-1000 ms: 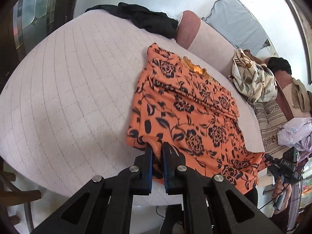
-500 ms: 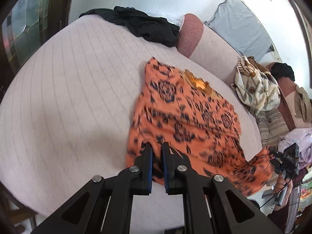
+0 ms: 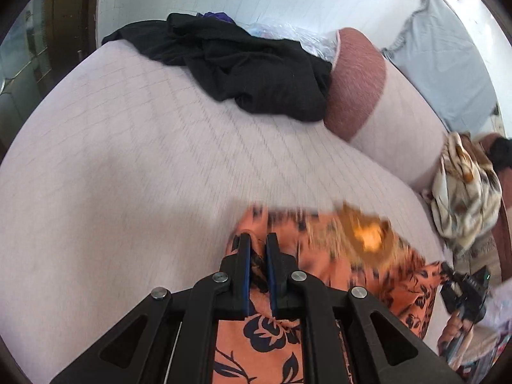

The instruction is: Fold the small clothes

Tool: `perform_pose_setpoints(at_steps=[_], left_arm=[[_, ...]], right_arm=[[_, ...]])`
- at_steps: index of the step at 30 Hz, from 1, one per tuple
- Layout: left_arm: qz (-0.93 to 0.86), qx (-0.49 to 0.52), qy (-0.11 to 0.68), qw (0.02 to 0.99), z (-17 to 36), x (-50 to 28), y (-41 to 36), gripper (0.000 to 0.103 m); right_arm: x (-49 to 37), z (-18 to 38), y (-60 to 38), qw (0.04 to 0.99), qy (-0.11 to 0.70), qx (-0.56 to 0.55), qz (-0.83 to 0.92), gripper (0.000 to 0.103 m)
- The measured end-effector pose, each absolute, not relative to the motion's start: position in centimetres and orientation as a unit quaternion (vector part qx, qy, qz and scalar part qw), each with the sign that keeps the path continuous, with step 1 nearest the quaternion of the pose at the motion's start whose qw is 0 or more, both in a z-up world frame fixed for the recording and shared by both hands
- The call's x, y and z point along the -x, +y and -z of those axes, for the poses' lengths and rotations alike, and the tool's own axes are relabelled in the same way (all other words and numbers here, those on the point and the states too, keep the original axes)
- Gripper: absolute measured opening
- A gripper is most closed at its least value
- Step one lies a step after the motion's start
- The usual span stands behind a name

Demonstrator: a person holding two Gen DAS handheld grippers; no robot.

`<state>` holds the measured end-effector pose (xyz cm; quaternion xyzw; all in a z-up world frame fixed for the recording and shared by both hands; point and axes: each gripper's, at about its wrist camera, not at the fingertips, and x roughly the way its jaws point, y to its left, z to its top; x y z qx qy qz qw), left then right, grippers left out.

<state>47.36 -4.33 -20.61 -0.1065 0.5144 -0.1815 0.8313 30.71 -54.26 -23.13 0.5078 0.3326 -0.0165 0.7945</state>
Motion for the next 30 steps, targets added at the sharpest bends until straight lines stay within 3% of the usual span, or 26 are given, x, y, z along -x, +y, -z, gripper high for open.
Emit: perform_pose_setpoints(at_steps=[7,9,12,13,15,16,18,22,24,26,30], left_arm=[[0.12,0.154,0.518,0.833,25.5,-51.0,-3.2,0.012],[0.116,0.179,0.515,0.83,26.3,-50.2,-1.9,0.028],[0.095,0.23,0.485,0.838,25.9,-47.8,1.6,0.032],[0.084,0.24,0.476,0.842,25.6,-46.9,2.6,0.032],[0.058,0.247,0.461,0.851,24.7,-44.0,4.1,0.037],[0.054,0.238,0.458,0.855,24.3,-42.7,4.0,0.037],[0.046,0.188,0.461,0.866,23.5,-39.4,2.5,0.042],[0.058,0.115,0.473,0.872,23.2,-34.4,-2.5,0.049],[0.099,0.107,0.486,0.862,23.9,-33.2,-4.9,0.056],[0.089,0.066,0.487,0.867,25.0,-32.4,-6.4,0.057],[0.067,-0.009,0.482,0.873,26.3,-32.5,-7.7,0.06]], right_arm=[[-33.3,30.1,-58.6,0.732,0.28,-0.619,0.053,0.013],[-33.1,31.4,-58.8,0.719,0.271,-0.639,0.038,0.014],[-31.5,30.2,-59.3,0.731,0.251,-0.633,0.043,0.016],[-30.6,29.3,-59.7,0.741,0.236,-0.627,0.052,0.022],[-28.6,27.1,-59.9,0.76,0.203,-0.614,0.069,0.053],[-27.7,25.8,-59.6,0.773,0.19,-0.6,0.077,0.075],[-27.4,22.9,-57.8,0.814,0.195,-0.541,0.077,0.075],[-31.3,19.9,-49.5,0.857,0.306,-0.414,0.013,0.072],[-34.2,19.6,-43.3,0.866,0.364,-0.342,-0.024,0.064],[-36.1,19.9,-38.6,0.871,0.391,-0.293,-0.056,0.051],[-40.9,22.2,-31.2,0.856,0.463,-0.218,-0.07,0.042]])
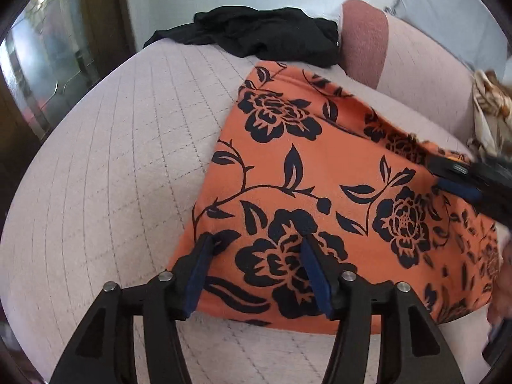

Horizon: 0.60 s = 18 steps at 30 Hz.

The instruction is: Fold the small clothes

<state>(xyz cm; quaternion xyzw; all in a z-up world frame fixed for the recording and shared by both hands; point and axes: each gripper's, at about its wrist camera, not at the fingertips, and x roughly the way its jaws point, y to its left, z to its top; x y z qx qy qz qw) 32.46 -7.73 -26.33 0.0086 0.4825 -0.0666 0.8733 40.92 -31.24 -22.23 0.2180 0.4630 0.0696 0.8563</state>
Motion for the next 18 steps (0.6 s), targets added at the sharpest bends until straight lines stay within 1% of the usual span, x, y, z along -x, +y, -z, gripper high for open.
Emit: perform_pose_setpoints(at_steps=[2,4,5,7,10,13,16,18], left_arm=[[0.071,-0.028,0.483,0.872,26.6,-32.6,-7.9,0.062],[0.076,-0.046,0.482,0.872,26.9,-32.9,-8.5,0.062],[0.08,-0.05,0.481,0.871,27.0,-33.0,-8.5,0.063],[0.089,-0.051,0.484,0.869,27.1,-33.2,-8.4,0.063],[0.101,-0.058,0.483,0.868,27.0,-33.3,-8.0,0.063],[0.107,-0.061,0.484,0.867,27.1,-33.6,-7.9,0.063],[0.107,-0.053,0.487,0.865,27.0,-33.3,-7.4,0.063],[0.104,-0.053,0.485,0.867,27.1,-32.8,-6.8,0.063]], right_arm=[[-43.4,24.1,-30.0,0.85,0.486,-0.194,-0.052,0.042],[-45.8,25.8,-30.1,0.841,0.503,-0.196,-0.037,0.042],[-47.2,26.6,-30.4,0.838,0.507,-0.2,-0.027,0.038],[-49.4,27.1,-30.8,0.841,0.504,-0.198,-0.009,0.037],[-51.8,27.0,-31.7,0.843,0.492,-0.216,0.016,0.036],[-51.9,26.0,-32.3,0.853,0.461,-0.244,0.02,0.038],[-50.5,24.8,-31.3,0.866,0.428,-0.257,-0.018,0.04],[-49.9,23.9,-29.6,0.867,0.426,-0.25,-0.067,0.04]])
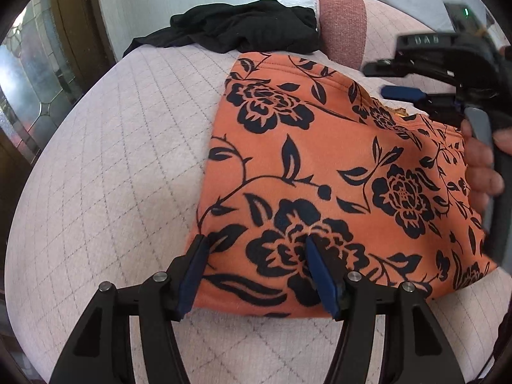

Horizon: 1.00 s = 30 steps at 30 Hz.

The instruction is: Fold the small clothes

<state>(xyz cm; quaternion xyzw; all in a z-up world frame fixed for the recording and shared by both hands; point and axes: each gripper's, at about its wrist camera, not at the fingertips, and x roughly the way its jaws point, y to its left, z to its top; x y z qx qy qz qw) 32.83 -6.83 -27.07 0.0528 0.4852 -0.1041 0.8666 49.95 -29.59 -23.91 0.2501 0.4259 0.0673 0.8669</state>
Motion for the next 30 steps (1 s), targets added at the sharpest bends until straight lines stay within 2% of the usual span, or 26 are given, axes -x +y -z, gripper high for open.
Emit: perform_pose_setpoints(at_steps=[5,10,13,16,18,19,20,22,30], left_arm=[[0.102,-0.067,0.48,0.869,27.3,-31.7,-6.2,0.066],[0.112,-0.077,0.48,0.867,27.6,-31.5,-5.9,0.066],[0.119,-0.082,0.48,0.866,27.6,-31.3,-5.7,0.067],[0.115,-0.059,0.495,0.859,27.9,-31.4,-4.4,0.083],[0.122,-0.005,0.52,0.845,28.4,-32.0,-2.8,0.086],[0.125,0.019,0.524,0.842,28.3,-32.2,-2.0,0.086],[0.118,0.021,0.524,0.843,28.0,-32.2,-1.7,0.086],[0.104,0.015,0.521,0.847,27.7,-31.8,-1.4,0.086],[0.104,0.037,0.51,0.853,25.6,-29.0,-1.1,0.086]], right_arm=[[-50.2,23.6,-22.3,0.849,0.463,-0.197,-0.159,0.04],[-54.1,26.9,-18.1,0.828,0.52,-0.162,-0.134,0.04],[-55.8,28.0,-18.1,0.84,0.505,-0.162,-0.117,0.039],[-57.0,28.1,-19.8,0.839,0.488,-0.214,-0.111,0.039],[-56.8,28.0,-21.1,0.837,0.476,-0.245,-0.11,0.039],[-56.3,27.7,-21.8,0.837,0.471,-0.256,-0.109,0.04],[-55.4,27.4,-22.8,0.834,0.469,-0.27,-0.108,0.049],[-53.2,26.3,-24.6,0.833,0.455,-0.295,-0.114,0.059],[-38.3,22.2,-34.4,0.849,0.382,-0.354,-0.085,0.066]])
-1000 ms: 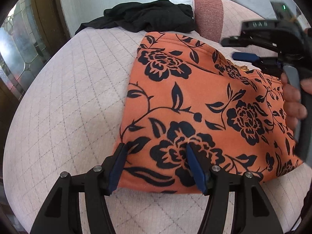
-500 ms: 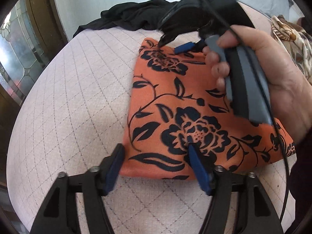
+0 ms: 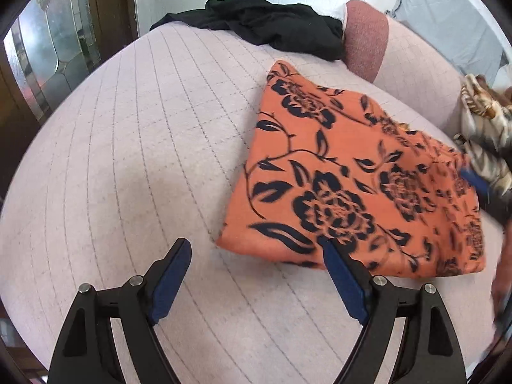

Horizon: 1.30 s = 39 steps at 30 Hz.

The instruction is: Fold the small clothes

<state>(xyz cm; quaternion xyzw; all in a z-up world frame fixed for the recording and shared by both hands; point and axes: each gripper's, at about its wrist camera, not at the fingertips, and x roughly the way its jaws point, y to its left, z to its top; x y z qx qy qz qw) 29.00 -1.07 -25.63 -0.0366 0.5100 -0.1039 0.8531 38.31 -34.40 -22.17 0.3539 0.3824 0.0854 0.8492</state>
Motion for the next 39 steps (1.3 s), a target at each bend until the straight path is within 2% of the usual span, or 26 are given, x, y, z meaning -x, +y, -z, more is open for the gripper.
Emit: perform_pose_setpoints(at_steps=[5,11,16,19,22,31,32,33,35,37,39], left_arm=[[0.117,0.107,0.529,0.834,25.7,-27.4,-1.0,0.086],[0.137,0.15,0.545,0.813,26.9,-26.0,-1.9,0.086],[0.127,0.155,0.549,0.811,27.7,-27.8,-2.4,0.086],[0.126,0.148,0.541,0.818,27.7,-28.3,-2.9,0.09],[0.119,0.145,0.533,0.825,27.8,-29.3,-3.1,0.091],[0.096,0.168,0.483,0.854,28.2,-31.9,-3.3,0.093],[0.094,0.176,0.477,0.856,28.2,-32.0,-3.2,0.089],[0.09,0.182,0.471,0.858,28.2,-32.0,-3.1,0.071],[0.073,0.183,0.465,0.863,28.3,-32.1,-2.6,0.05],[0.073,0.194,0.461,0.863,28.5,-32.2,-2.0,0.044],[0.074,0.203,0.457,0.863,28.6,-32.2,-1.7,0.034]], right_arm=[[-27.5,22.8,-40.1,0.828,0.345,-0.438,-0.054,0.069],[-20.6,25.9,-42.5,0.791,0.343,-0.506,-0.017,0.069],[-19.6,28.5,-43.2,0.771,0.354,-0.529,0.007,0.069],[-19.5,29.8,-44.4,0.766,0.347,-0.539,0.035,0.069],[-19.7,31.2,-45.7,0.748,0.321,-0.58,0.033,0.069],[-21.2,32.0,-47.4,0.748,0.278,-0.601,0.034,0.069],[-21.2,32.0,-47.5,0.75,0.272,-0.602,0.037,0.069],[-21.4,32.0,-47.5,0.753,0.264,-0.601,0.04,0.069],[-22.1,31.8,-47.4,0.768,0.258,-0.585,0.042,0.069],[-23.0,31.4,-47.1,0.786,0.26,-0.56,0.041,0.066],[-23.8,31.2,-46.8,0.799,0.272,-0.534,0.056,0.042]])
